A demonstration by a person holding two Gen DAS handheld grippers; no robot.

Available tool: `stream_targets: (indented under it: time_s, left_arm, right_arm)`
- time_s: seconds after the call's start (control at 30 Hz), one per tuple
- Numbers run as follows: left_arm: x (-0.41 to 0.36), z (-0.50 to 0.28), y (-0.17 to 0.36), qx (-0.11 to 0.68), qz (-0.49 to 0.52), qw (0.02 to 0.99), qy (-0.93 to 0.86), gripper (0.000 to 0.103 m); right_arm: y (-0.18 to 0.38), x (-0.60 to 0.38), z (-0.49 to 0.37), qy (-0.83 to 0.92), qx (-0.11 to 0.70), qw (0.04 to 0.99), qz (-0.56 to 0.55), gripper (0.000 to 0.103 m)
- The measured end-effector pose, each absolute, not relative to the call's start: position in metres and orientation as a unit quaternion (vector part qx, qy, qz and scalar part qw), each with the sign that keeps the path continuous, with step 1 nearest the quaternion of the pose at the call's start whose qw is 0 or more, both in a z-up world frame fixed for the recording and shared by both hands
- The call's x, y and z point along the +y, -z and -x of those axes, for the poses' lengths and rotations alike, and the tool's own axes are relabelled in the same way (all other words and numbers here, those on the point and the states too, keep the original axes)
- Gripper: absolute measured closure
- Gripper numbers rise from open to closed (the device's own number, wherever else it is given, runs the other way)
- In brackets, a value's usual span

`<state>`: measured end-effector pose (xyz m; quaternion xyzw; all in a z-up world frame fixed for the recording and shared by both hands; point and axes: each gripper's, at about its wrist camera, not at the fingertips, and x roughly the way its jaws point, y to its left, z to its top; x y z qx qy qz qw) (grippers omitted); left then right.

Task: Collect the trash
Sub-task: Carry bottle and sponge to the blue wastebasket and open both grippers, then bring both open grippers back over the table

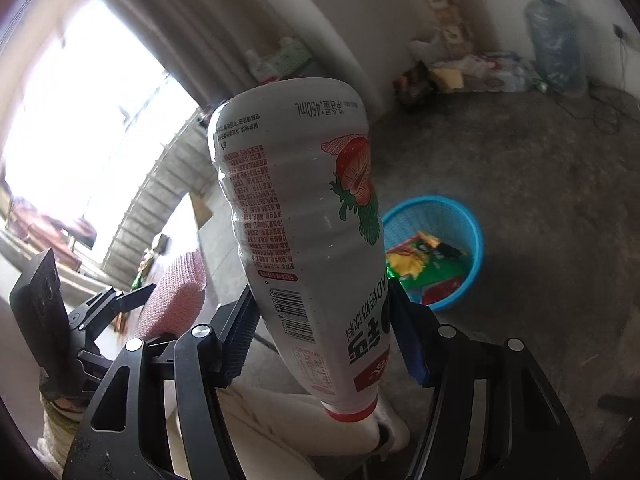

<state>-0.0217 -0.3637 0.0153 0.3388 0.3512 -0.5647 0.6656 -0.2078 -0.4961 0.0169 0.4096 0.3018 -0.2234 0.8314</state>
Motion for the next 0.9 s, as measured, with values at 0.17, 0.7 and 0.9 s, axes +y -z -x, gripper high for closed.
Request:
stream_targets:
  time_s: [0.17,0.7,0.9]
  left_arm:
    - [-0.434,0.004,0.033,0.371,-0.338,0.661,0.558,0.024]
    - [-0.526,-0.038,0.119,0.417,-0.323,0.669,0.524,0.006]
    - [-0.492,-0.037,0.094,0.424,-0.282,0.683,0.524,0.006]
  right_arm:
    - [0.032,-0.535,0.204,0.26,0.282,0.794,-0.472,0.044]
    - [0.208,-0.588,0.172,0.374,0.354,0.69,-0.509,0.032]
    - [0.195,-0.571,0.198,0.373,0.353,0.706,-0.488,0.032]
